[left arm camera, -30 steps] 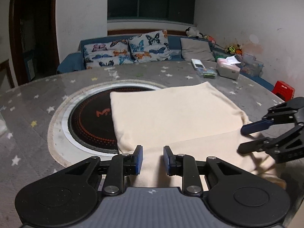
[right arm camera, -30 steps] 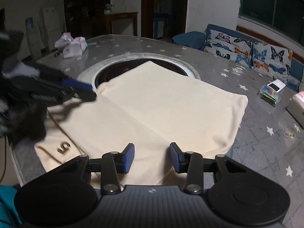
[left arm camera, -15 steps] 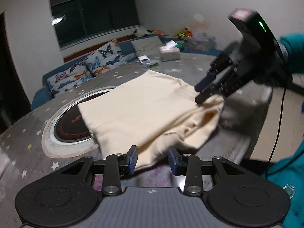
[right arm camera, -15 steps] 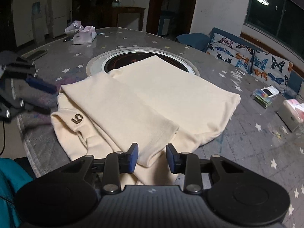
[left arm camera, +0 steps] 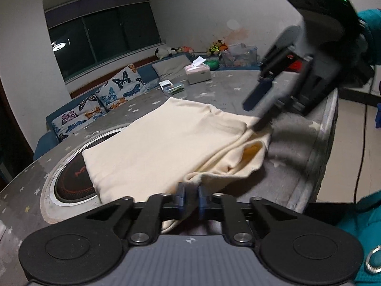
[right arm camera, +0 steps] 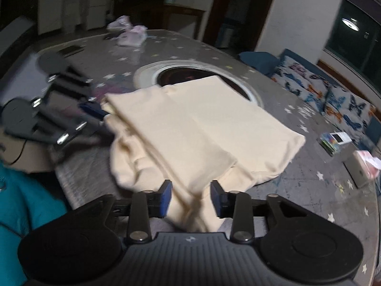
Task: Fold clothes
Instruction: 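Grasp the sweatshirt side edge with the right gripper and lift it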
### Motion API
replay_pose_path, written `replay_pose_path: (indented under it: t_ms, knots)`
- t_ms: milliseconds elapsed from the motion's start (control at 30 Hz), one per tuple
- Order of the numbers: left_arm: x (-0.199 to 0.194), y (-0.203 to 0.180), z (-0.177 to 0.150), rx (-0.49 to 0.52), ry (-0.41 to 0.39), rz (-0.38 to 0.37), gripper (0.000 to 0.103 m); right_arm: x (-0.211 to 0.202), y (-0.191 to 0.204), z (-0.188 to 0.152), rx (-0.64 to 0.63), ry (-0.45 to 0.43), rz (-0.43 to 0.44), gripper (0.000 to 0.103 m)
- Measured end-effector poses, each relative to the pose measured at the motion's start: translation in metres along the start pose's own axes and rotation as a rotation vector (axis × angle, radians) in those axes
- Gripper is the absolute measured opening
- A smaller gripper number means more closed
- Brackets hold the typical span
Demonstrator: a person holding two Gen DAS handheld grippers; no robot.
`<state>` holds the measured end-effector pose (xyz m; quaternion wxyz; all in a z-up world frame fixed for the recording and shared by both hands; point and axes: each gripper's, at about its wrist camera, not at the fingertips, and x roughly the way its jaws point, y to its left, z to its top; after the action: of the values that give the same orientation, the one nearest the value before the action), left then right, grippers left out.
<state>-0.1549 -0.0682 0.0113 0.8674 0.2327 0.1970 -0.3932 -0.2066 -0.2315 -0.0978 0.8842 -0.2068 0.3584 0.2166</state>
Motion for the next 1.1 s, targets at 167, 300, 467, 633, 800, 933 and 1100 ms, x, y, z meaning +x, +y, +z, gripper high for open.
replay_pose_path:
  t_ms: [167, 300, 467, 633, 800, 933, 1100]
  knots:
    - [0.004, 0.018, 0.014, -0.077, -0.017, 0.008, 0.008, 0.0, 0.017, -0.005, -0.083, 0.004, 0.048, 0.054]
    - [0.014, 0.03, 0.024, -0.125, -0.017, -0.002, 0.008, 0.013, 0.024, -0.002, -0.122, -0.024, 0.033, 0.052]
    - [0.025, 0.043, 0.032, -0.172, -0.01, -0.013, 0.008, 0.038, 0.013, 0.006, -0.066, -0.022, 0.044, 0.024]
    - [0.017, 0.044, 0.023, -0.184, -0.006, -0.018, 0.013, 0.038, -0.013, 0.018, 0.085, -0.024, 0.097, 0.012]
    - [0.001, 0.031, 0.007, -0.116, 0.004, 0.012, 0.029, 0.032, -0.034, 0.029, 0.186, -0.052, 0.117, 0.011]
    - [0.001, 0.023, -0.003, -0.055, 0.028, 0.07, 0.038, 0.03, -0.042, 0.036, 0.213, -0.067, 0.108, 0.011]
    - [0.006, 0.024, -0.01, -0.014, 0.029, 0.145, 0.038, 0.029, -0.043, 0.042, 0.214, -0.078, 0.095, 0.011]
